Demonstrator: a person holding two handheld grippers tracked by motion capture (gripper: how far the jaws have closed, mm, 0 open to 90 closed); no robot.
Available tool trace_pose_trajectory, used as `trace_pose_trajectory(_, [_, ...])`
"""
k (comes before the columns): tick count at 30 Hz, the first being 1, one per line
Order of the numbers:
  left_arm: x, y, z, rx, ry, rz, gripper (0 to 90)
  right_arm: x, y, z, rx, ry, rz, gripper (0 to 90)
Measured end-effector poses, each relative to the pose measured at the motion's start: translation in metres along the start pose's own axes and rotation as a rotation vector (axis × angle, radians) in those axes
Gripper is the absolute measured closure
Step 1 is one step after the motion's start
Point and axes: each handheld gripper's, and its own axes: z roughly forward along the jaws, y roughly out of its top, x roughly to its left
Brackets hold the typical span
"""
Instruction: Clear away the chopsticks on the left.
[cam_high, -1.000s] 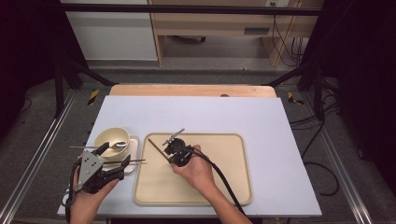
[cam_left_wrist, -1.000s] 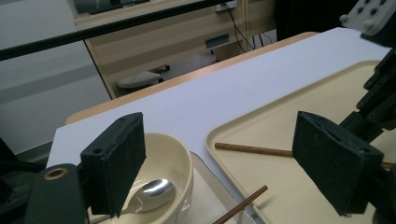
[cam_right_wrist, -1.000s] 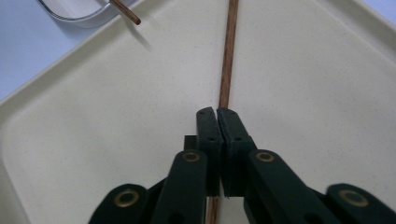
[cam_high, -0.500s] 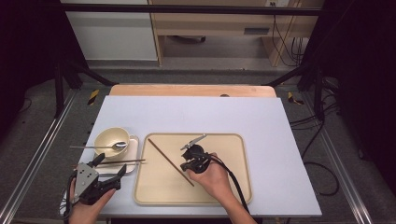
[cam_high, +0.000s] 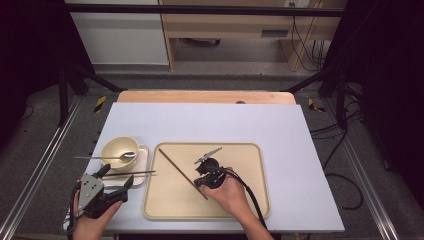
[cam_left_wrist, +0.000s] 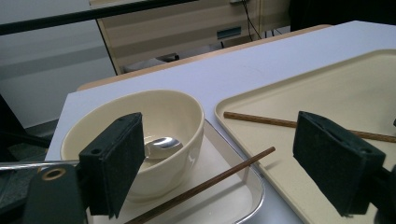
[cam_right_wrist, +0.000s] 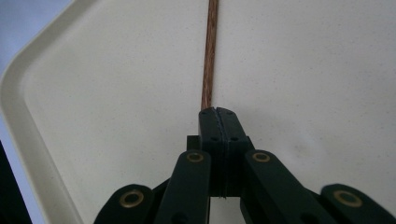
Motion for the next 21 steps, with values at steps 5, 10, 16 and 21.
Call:
trace_pose_trajectory(5, [0.000,0.000,0.000,-0.003,0.000,-0.002,16.5,0.002,0.000,0.004,0.003,0.011,-0.005,90.0])
trace_pose_trajectory(10, [0.000,0.000,-0.001,-0.006,0.002,-0.002,16.5,0.007,0.001,0.008,0.003,0.035,-0.007,90.0])
trace_pose_trajectory(16, [0.002,0.001,-0.001,-0.008,0.009,-0.006,16.5,0.014,0.003,0.014,-0.007,0.065,-0.010,90.0])
trace_pose_trajectory(21, [0.005,0.000,-0.001,-0.011,0.017,-0.014,16.5,0.021,0.006,0.020,-0.016,0.088,-0.010,90.0])
